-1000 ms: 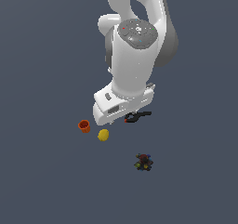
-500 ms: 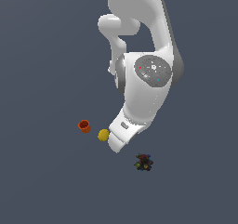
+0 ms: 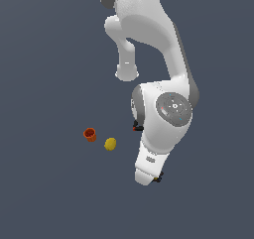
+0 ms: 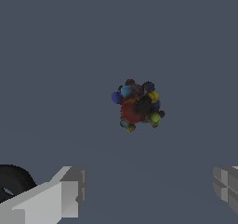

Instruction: Pick up a designated object from a clutter of objects.

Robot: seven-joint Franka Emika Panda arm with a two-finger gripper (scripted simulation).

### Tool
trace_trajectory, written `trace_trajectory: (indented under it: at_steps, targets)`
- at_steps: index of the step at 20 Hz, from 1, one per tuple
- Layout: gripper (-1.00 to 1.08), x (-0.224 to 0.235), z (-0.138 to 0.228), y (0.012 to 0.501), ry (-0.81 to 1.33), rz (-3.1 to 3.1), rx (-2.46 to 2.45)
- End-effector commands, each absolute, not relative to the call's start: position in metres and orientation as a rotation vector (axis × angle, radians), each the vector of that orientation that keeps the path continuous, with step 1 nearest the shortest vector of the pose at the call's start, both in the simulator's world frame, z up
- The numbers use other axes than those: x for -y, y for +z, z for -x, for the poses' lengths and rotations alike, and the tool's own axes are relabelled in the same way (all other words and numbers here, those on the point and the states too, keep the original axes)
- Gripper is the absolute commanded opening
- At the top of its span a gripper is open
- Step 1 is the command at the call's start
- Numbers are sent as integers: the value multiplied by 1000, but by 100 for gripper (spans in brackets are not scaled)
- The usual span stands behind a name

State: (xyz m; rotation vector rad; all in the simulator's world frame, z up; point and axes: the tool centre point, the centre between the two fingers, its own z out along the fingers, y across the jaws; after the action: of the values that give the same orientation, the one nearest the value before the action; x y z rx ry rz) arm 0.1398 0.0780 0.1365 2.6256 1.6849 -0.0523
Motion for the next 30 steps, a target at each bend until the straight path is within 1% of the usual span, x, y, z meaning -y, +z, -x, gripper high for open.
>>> trace_trajectory:
  at_steps: [1, 11, 22, 30]
  targets:
    - [100, -86, -147, 123, -41, -2565, -1784]
    - [100, -106, -162, 87, -8, -2401, -2021]
    - [100, -110, -164, 76, -2, -2370, -2062]
    - [100, -110, -163, 38, -1, -2365, -2067]
